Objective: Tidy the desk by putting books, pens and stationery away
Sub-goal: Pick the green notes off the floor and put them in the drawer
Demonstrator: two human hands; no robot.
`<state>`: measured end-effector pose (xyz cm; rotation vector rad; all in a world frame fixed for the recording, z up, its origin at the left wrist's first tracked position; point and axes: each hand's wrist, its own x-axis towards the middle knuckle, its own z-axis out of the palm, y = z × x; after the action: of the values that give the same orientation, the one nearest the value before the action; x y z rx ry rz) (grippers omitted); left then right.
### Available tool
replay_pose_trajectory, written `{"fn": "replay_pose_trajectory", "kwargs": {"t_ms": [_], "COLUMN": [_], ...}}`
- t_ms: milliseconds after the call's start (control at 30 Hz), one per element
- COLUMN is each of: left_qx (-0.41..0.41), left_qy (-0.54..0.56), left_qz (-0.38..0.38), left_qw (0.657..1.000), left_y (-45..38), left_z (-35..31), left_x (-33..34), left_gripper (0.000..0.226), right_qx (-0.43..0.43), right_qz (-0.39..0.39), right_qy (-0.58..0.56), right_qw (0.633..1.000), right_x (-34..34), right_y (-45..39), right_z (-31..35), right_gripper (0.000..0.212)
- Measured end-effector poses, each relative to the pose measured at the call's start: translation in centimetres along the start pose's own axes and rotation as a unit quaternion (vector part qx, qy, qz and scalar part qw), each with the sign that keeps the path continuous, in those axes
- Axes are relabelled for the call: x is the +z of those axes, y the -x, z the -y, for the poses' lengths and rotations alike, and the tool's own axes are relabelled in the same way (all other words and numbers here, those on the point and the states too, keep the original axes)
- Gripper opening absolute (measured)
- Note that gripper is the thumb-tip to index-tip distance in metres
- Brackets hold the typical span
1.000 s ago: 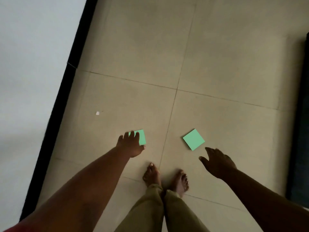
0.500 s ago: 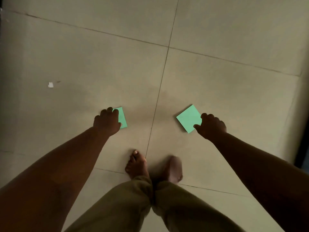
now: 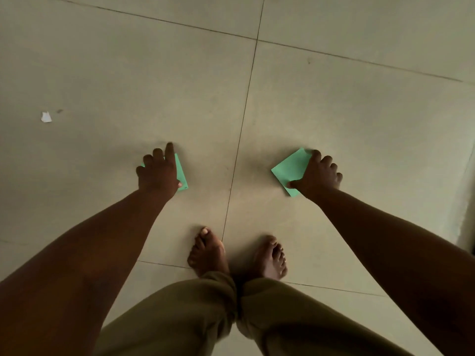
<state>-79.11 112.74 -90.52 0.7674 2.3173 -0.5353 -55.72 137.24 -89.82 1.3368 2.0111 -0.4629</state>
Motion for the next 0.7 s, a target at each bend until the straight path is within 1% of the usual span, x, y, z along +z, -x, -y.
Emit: {"fn": "replay_pose_trajectory", "kwargs": {"t_ms": [33,67,100,167,200,267,300,333,400,433,467,533,567,667,700], "left_qx": [-0.013,-0.026,-0.036,-0.042,-0.035,-0.002,0.021,0.040,0.054,0.048,0.040,0.038,0.044,0.064,0.054], "left_qy": [-0.005,-0.008,-0.009,-0.018,-0.029,-0.033,-0.012,0.031,0.163,0.213,0.239,0.243,0.228,0.166,0.165], "left_qz": [0.001,0.005,0.011,0.031,0.037,0.025,0.013,0.014,0.046,0.068,0.091,0.123,0.129,0.113,0.105], "left_qw": [1.000,1.000,0.999,0.998,0.998,0.999,1.000,0.999,0.984,0.974,0.966,0.961,0.964,0.978,0.979], "left_y": [-0.3,-0.6,-0.8,-0.7,-0.3,1.3,2.4,3.7,6.9,8.9,11.0,15.7,17.8,24.7,27.0], "left_z": [0.1,0.2,0.3,0.4,0.4,0.3,0.0,-0.2,-0.6,-0.4,-0.1,1.1,1.7,5.1,6.4], "left_x": [-0.3,-0.6,-0.9,-1.5,-1.8,-2.5,-2.8,-3.2,-4.2,-4.9,-5.5,-6.7,-6.9,-9.6,-10.7], "left_gripper": [0.106,0.104,0.096,0.071,0.058,0.037,0.032,0.030,0.030,0.034,0.043,0.064,0.067,0.062,0.062], "right_qx": [-0.006,-0.018,-0.034,-0.058,-0.067,-0.088,-0.096,-0.106,-0.130,-0.151,-0.173,-0.230,-0.265,-0.350,-0.369], "right_qz": [0.003,0.009,0.020,0.048,0.057,0.057,0.054,0.051,0.051,0.053,0.055,0.043,0.031,0.020,0.024], "right_qy": [0.001,-0.003,-0.011,-0.036,-0.053,-0.073,-0.074,-0.068,-0.035,-0.010,0.022,0.118,0.167,0.244,0.264], "right_qw": [1.000,1.000,0.999,0.996,0.995,0.992,0.991,0.991,0.990,0.987,0.983,0.965,0.949,0.904,0.891], "right_x": [-0.2,-0.5,-0.8,-1.4,-1.8,-2.7,-3.2,-3.7,-4.8,-5.6,-6.4,-8.3,-9.1,-12.7,-14.0], "right_y": [-0.1,-0.2,-0.2,0.3,0.9,2.6,3.7,5.0,7.7,9.3,11.0,14.6,16.1,21.7,23.7], "right_z": [-0.1,-0.2,-0.4,-0.6,-0.6,-0.5,-0.3,-0.1,0.1,0.4,0.6,1.6,2.0,4.7,5.6], "right_gripper": [0.095,0.084,0.069,0.039,0.027,0.009,0.004,0.004,0.012,0.019,0.027,0.040,0.043,0.051,0.053]}}
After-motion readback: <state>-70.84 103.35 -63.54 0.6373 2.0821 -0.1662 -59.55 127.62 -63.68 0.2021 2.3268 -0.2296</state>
